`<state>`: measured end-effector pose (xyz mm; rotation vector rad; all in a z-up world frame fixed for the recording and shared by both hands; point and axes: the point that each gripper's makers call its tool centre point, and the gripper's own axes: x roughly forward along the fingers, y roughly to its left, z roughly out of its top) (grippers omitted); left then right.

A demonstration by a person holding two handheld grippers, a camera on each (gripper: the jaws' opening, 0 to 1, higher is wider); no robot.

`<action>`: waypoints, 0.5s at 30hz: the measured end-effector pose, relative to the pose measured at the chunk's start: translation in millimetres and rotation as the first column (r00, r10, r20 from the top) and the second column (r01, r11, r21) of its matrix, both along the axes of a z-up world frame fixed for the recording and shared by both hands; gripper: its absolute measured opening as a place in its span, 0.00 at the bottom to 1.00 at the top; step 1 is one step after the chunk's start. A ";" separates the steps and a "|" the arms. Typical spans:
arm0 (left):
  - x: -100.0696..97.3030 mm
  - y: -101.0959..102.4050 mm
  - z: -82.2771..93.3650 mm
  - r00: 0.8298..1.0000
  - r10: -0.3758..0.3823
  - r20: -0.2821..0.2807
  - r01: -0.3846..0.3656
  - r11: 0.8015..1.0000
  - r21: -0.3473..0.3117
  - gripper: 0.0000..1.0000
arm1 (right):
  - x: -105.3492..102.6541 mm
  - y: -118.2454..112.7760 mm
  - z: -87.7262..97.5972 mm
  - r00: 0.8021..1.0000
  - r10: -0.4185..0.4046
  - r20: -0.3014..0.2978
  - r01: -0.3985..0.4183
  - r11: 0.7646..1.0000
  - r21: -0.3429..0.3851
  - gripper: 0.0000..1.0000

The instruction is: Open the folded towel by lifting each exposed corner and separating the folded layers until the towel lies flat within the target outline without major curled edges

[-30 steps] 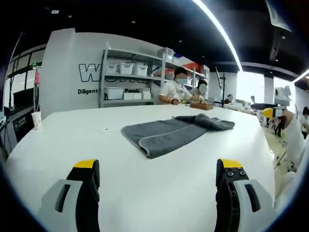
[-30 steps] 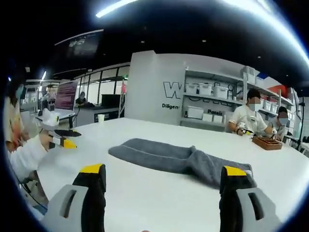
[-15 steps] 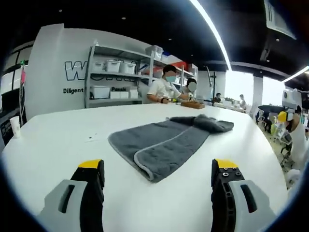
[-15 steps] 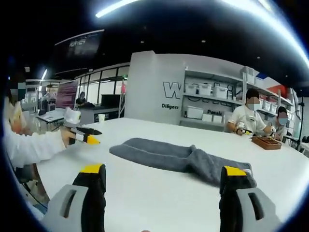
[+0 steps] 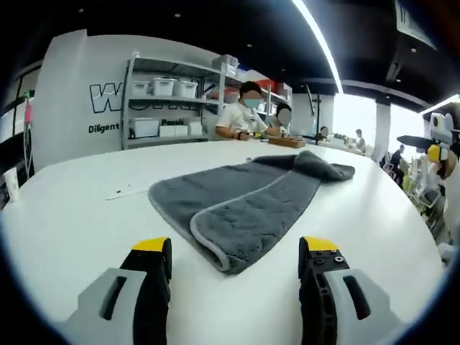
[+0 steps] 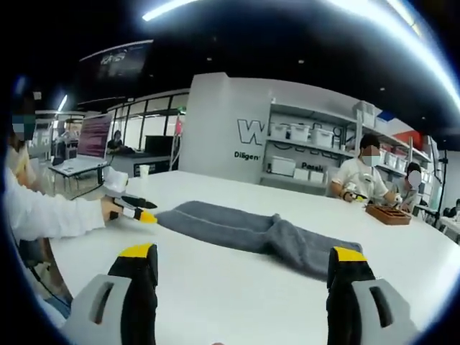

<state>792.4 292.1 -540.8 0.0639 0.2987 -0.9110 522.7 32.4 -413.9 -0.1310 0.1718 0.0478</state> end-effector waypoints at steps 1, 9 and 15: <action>1.1 -1.0 -1.4 1.000 0.000 -0.007 0.000 1.000 0.000 0.68 | 0.0 -1.2 -0.2 1.000 -0.004 -0.001 0.004 1.000 -0.001 0.99; -5.7 -6.8 -13.4 0.998 -0.057 -0.033 0.058 0.998 0.026 0.49 | -0.1 -4.5 -3.2 1.000 -0.009 -0.016 0.009 1.000 0.000 0.99; -2.3 -6.2 -17.6 0.997 -0.068 -0.047 0.070 0.996 0.046 0.35 | 0.5 -4.8 -5.6 1.000 -0.008 -0.027 0.008 1.000 0.000 0.99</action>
